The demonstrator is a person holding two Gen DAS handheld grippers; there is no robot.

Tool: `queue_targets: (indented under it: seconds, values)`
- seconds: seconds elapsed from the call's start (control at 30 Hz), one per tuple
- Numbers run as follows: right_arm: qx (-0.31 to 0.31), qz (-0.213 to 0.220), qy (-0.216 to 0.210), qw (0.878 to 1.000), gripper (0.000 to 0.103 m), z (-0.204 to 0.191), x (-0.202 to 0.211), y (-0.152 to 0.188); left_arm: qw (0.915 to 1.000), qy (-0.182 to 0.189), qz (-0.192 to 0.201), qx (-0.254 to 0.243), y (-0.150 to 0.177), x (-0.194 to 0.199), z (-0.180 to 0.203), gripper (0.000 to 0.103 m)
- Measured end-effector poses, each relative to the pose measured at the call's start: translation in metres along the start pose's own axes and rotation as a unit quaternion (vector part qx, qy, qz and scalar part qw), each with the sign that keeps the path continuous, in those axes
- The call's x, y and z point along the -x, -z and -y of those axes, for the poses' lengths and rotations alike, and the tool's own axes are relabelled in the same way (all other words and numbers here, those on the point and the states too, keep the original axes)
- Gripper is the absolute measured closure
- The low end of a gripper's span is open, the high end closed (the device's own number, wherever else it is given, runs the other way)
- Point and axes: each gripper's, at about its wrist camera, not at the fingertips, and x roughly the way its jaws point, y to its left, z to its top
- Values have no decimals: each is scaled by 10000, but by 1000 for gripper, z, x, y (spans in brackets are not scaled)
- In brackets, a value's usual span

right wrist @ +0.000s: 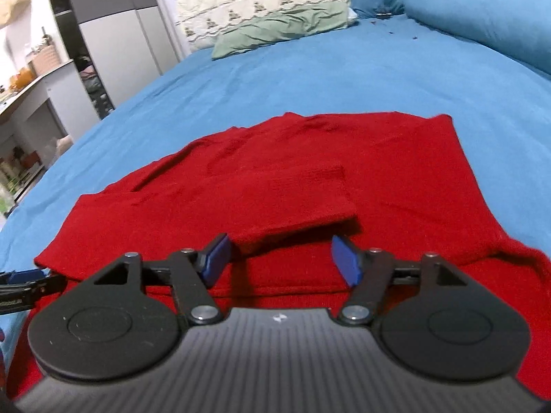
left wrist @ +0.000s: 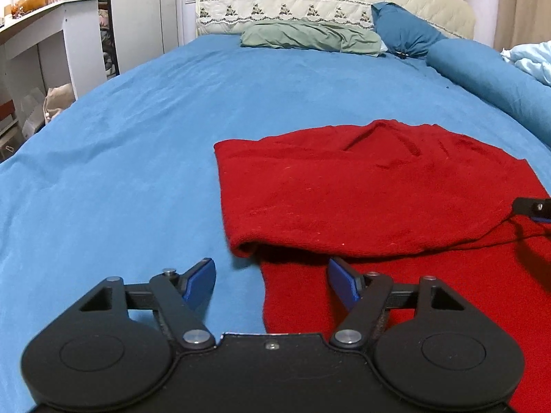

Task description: Fold small clothes

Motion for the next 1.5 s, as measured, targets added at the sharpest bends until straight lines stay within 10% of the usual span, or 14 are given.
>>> queue_targets:
  seconds: [0.2, 0.4, 0.57, 0.73, 1.07, 1.2, 1.3, 1.5]
  values:
    - [-833, -13, -29, 9965, 27, 20, -14, -18, 9999, -125, 53, 65, 2, -1, -9, 36]
    - [-783, -47, 300, 9965, 83, 26, -26, -28, 9998, -88, 93, 142, -1, -8, -14, 41]
    - [-421, 381, 321, 9979, 83, 24, -12, -59, 9998, 9, 33, 182, -14, -19, -15, 83]
    - [-176, 946, 647, 9933, 83, 47, 19, -93, 9998, 67, -13, 182, -16, -18, -15, 93]
    - [-278, 272, 1129, 9928, 83, 81, 2, -31, 9997, -63, -167, 175, -9, -12, -14, 97]
    - [-57, 251, 1252, 9918, 79, 77, 10, -20, 9998, -85, -181, 44, -9, 0, -10, 99]
    - [111, 446, 1483, 9879, 33, 72, 23, -22, 9998, -8, 154, -119, -18, 22, -5, 98]
    - [661, 685, 896, 9914, 20, 50, 34, -24, 9965, 710, 326, -302, -51, 14, 27, 46]
